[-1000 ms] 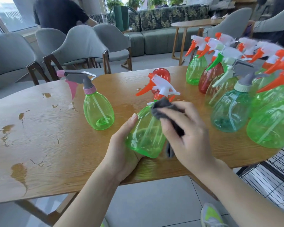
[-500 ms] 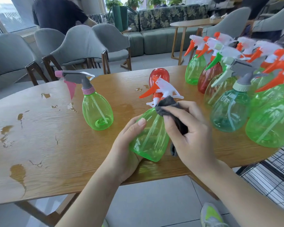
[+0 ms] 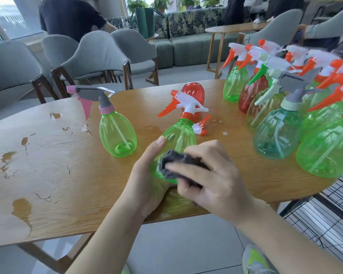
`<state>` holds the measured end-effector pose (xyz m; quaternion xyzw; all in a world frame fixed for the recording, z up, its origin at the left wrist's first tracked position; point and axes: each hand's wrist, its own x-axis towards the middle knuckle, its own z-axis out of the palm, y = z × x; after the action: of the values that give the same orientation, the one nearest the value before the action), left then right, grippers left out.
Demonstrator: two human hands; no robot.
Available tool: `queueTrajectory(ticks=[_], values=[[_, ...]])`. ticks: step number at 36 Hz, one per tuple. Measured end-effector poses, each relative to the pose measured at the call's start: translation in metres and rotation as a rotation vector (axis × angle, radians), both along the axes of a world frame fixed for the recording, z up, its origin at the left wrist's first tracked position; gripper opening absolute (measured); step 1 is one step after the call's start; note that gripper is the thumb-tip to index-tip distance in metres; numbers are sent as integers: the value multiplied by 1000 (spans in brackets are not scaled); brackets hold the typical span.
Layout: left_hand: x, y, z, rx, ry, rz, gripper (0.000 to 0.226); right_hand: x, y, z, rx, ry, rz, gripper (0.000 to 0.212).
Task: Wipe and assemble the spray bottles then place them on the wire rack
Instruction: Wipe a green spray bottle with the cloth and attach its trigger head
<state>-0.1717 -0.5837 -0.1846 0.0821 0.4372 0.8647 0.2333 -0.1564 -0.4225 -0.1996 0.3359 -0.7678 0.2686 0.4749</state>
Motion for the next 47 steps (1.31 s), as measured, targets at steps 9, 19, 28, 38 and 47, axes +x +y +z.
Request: queueTrajectory(ticks=[9, 19, 28, 38, 47], values=[[-3, 0, -2, -45, 19, -3, 56, -10, 12, 14, -404, -259, -100, 23], [-2, -1, -2, -44, 38, 24, 88, -4, 9, 7, -300, -196, -41, 22], [0, 1, -2, -79, 1, 14, 48, 1, 4, 4, -256, -223, -38, 20], [0, -1, 1, 37, -107, -39, 51, 4, -8, -9, 91, 20, 35, 19], [-2, 1, 1, -18, 45, 10, 47, -14, 13, 7, -214, -166, -92, 23]])
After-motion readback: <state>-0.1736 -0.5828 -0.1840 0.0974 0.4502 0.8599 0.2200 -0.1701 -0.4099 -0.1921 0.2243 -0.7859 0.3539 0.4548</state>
